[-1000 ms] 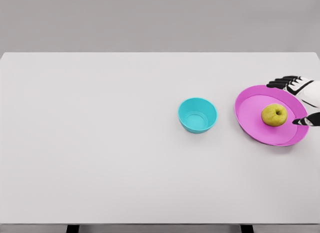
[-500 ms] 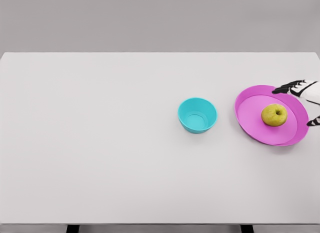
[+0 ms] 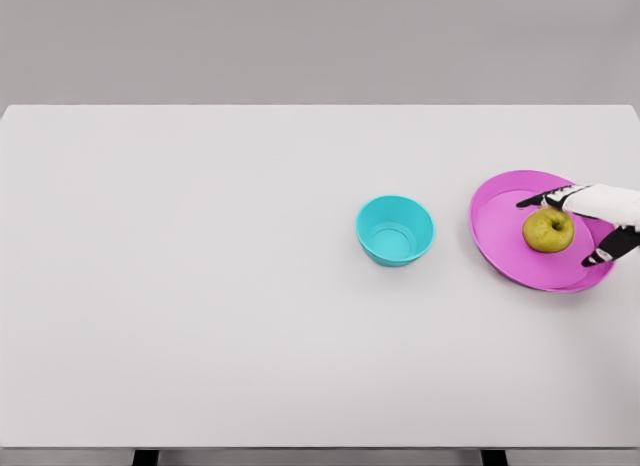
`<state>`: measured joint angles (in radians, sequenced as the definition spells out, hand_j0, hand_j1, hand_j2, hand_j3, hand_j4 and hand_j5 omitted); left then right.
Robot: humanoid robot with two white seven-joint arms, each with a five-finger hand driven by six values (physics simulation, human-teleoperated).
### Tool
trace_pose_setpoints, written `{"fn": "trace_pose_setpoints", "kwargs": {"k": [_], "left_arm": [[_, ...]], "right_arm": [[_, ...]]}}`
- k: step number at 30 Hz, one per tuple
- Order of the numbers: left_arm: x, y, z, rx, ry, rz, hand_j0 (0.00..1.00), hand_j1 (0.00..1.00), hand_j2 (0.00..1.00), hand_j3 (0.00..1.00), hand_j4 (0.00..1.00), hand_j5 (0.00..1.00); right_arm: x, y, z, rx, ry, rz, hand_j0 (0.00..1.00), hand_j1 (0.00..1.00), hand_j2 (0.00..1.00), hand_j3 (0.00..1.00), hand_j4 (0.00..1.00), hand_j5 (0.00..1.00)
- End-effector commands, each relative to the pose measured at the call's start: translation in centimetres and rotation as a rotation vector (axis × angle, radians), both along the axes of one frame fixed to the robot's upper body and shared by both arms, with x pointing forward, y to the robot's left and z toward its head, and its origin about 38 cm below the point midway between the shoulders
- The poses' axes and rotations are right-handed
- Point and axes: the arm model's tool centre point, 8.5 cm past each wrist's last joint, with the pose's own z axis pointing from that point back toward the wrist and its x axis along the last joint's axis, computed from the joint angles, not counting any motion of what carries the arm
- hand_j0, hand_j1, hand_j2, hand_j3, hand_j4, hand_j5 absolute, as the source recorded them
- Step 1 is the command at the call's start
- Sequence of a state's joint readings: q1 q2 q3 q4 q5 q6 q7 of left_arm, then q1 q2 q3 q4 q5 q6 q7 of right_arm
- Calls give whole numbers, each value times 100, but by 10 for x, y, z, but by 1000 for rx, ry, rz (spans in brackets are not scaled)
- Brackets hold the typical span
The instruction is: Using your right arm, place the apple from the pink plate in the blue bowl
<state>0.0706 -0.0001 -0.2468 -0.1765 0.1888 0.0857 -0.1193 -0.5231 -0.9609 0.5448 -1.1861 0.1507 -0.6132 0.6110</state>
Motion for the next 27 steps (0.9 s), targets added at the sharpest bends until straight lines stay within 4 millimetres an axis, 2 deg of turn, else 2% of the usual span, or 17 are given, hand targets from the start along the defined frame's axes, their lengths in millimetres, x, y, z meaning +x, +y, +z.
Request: {"fn": "trace_pose_setpoints", "kwargs": {"k": [1,2,12,16,21,27], "left_arm": [[0,0,0,0,0,0,100,100,100,100,100,100],[0,0,0,1,0,0,100,100,100,100,100,100],[0,0,0,0,0,0,100,100,100,100,100,100],[0,0,0,0,0,0,100,100,100,100,100,100],[0,0,0,0,0,0,100,100,100,100,100,100],[0,0,0,0,-1,0,100,100,100,100,100,100]], "right_arm": [[1,2,-8,12,18,-6,100,100,100,100,100,100],[8,5,-10,14,21,-8,100,100,100,100,100,100],[9,7,-15,11,36,-8,100,100,100,100,100,100],[9,8,-16,8,38,-4,67,67,67,67,67,67],[9,10,-15,9,35,1,61,61,61,61,61,61],[13,9,-4,10,8,1,60,60,60,60,60,60]]}}
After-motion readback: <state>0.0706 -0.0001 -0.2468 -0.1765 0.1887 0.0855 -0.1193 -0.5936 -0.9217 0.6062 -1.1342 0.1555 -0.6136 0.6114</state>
